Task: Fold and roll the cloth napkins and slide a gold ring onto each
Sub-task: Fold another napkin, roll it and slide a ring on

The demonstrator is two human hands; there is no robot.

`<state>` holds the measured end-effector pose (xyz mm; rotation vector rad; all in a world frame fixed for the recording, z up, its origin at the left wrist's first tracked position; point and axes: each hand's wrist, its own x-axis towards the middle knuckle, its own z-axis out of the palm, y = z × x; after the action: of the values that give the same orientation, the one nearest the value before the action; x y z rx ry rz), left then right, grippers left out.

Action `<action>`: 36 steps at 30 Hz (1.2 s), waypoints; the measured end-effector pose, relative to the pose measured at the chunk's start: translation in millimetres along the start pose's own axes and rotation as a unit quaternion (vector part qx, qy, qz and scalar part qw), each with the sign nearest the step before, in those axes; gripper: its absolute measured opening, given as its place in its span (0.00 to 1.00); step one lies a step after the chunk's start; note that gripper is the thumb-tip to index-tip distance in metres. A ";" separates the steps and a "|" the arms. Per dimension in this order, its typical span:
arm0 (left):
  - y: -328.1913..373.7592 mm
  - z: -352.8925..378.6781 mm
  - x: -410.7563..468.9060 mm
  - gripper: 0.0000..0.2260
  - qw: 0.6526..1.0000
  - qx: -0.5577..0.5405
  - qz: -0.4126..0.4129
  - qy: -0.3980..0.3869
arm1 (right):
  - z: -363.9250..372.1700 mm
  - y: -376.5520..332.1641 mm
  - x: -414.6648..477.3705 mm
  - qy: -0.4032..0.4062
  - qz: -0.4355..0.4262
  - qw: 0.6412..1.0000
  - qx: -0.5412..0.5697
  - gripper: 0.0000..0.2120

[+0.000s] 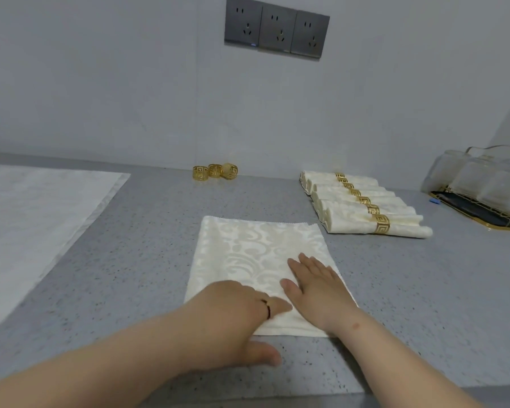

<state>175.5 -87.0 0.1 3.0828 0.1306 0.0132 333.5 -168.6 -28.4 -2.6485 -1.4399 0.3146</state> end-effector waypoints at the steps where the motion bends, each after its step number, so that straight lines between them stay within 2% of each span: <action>1: 3.0 3.1 -1.9 0.25 1.000 0.024 0.012 0.009 | -1.0 -0.7 -0.6 -0.003 -0.001 1.000 0.003 0.26; 3: -4.7 12.8 -3.6 0.20 0.998 0.042 0.026 0.045 | -4.7 -1.9 -1.4 -0.010 -0.001 1.000 0.003 0.27; 6: -26.4 26.2 -5.1 0.04 0.984 0.156 0.032 0.078 | -16.7 -6.7 -8.5 -0.023 -0.007 1.000 -0.007 0.26; 8: -35.0 27.8 -4.7 0.13 0.977 0.200 0.038 0.065 | -24.4 -8.8 -13.8 -0.021 -0.016 0.999 -0.021 0.24; 9: -37.0 22.3 -9.3 0.12 0.979 0.193 0.012 0.063 | -28.1 -9.7 -17.4 -0.020 -0.024 0.999 -0.035 0.23; 11: -50.1 15.0 -18.5 0.10 0.979 0.168 -0.053 0.107 | -31.8 -9.6 -24.3 -0.036 -0.050 0.997 -0.044 0.22; 12: -63.0 17.5 -20.3 0.13 0.972 0.167 -0.100 0.131 | -32.5 -9.7 -28.2 -0.053 -0.067 0.996 -0.036 0.21; 14: -76.8 11.9 -28.2 0.14 0.964 0.145 -0.191 0.112 | -31.5 -13.2 -37.0 -0.082 -0.100 0.991 -0.030 0.22; 17: -90.4 11.5 -39.3 0.14 0.964 0.079 -0.215 0.131 | -25.3 -22.7 -47.8 -0.078 -0.127 0.985 -0.090 0.25; 18: -89.9 14.4 -42.0 0.13 0.966 0.064 -0.204 0.145 | -22.2 -26.5 -49.8 -0.069 -0.131 0.983 -0.106 0.26; 20: -84.0 18.2 -46.4 0.10 0.965 0.078 -0.112 0.223 | -16.9 -32.8 -52.4 -0.051 -0.133 0.981 -0.132 0.27; 21: -74.4 15.9 -48.2 0.09 0.965 0.080 -0.081 0.235 | -15.0 -34.7 -52.1 -0.039 -0.134 0.980 -0.141 0.26; 24: -47.2 26.4 -52.3 0.15 0.952 0.132 -0.003 0.275 | -11.8 -40.9 -51.8 -0.017 -0.134 0.977 -0.165 0.23; 27: -28.9 41.3 -55.2 0.13 0.946 0.183 0.030 0.265 | -5.6 -49.1 -52.3 0.007 -0.139 0.973 -0.183 0.24; 29: -30.6 47.5 -58.0 0.07 0.947 0.195 0.020 0.254 | -1.6 -53.3 -54.5 0.033 -0.147 0.972 -0.180 0.28; 30: -32.4 46.7 -60.7 0.05 0.952 0.180 0.002 0.248 | 1.0 -53.9 -55.3 0.046 -0.158 0.970 -0.177 0.35; 32: -39.0 44.7 -65.8 0.10 0.958 0.139 -0.040 0.247 | 3.5 -53.6 -59.9 0.058 -0.177 0.972 -0.141 0.50; 34: -44.7 39.6 -74.0 0.15 0.954 0.097 -0.094 0.268 | 4.3 -52.8 -65.2 0.062 -0.194 0.976 -0.082 0.53; 36: -49.0 34.2 -82.8 0.15 0.946 0.072 -0.135 0.285 | 6.6 -50.5 -70.1 0.060 -0.215 0.974 -0.038 0.53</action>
<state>89.2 -47.2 -37.3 3.0655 0.5965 0.9187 253.7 -199.9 -16.0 -2.2734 -1.9552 0.0551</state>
